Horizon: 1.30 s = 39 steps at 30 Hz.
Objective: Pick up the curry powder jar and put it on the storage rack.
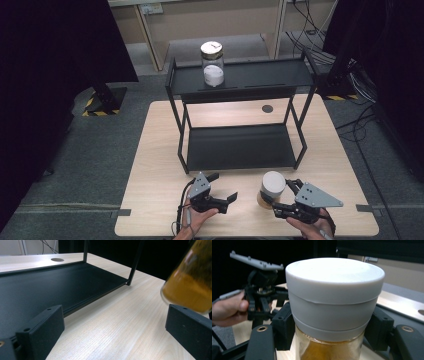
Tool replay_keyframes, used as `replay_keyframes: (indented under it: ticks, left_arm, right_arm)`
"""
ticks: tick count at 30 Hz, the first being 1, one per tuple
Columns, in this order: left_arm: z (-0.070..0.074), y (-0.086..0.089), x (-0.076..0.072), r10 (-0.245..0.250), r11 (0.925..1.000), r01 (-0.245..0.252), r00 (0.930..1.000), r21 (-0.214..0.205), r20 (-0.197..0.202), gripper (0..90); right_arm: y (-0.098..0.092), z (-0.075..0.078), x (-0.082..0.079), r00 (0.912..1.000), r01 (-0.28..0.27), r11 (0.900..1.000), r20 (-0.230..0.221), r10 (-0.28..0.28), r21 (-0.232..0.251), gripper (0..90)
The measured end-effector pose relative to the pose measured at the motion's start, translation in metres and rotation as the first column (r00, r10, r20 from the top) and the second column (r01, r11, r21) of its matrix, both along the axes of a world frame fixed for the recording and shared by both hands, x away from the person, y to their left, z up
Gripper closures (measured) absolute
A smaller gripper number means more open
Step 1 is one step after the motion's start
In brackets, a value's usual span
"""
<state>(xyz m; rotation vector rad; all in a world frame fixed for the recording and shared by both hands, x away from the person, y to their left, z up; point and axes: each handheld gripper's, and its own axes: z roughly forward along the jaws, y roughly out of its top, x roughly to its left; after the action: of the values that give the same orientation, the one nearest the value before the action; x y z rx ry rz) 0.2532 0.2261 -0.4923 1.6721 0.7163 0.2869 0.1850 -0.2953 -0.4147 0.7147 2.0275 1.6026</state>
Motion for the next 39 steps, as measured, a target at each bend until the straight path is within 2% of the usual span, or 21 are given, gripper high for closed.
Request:
replay_keyframes:
  ticks: [16,19,23,29,39]
  left_arm:
    - [0.0,0.0,0.0,-0.001,1.0,0.001,1.0,0.0,-0.004,1.6]
    - [0.0,0.0,0.0,-0.001,1.0,0.001,1.0,0.0,-0.005,1.6]
    - [-0.001,-0.001,0.001,-0.001,1.0,0.001,1.0,-0.001,-0.007,1.6]
    - [-0.001,-0.001,0.001,-0.002,1.0,0.002,1.0,0.0,-0.007,1.6]
    - [-0.001,0.0,0.001,-0.002,1.0,0.002,1.0,0.0,-0.009,1.6]
  right_arm:
    - [0.001,0.034,0.008,0.9999,0.001,1.0,0.012,-0.001,0.005,35.4]
    - [0.0,0.043,0.01,0.9999,-0.008,0.9999,0.013,0.008,0.007,35.4]
    - [0.003,0.057,0.012,0.9995,-0.016,0.9998,0.026,0.016,-0.015,35.5]
    - [0.003,0.078,0.022,0.9991,-0.032,0.9995,0.027,0.032,-0.001,35.5]
    - [0.008,0.109,0.038,0.9983,-0.048,0.9988,0.032,0.048,-0.004,35.5]
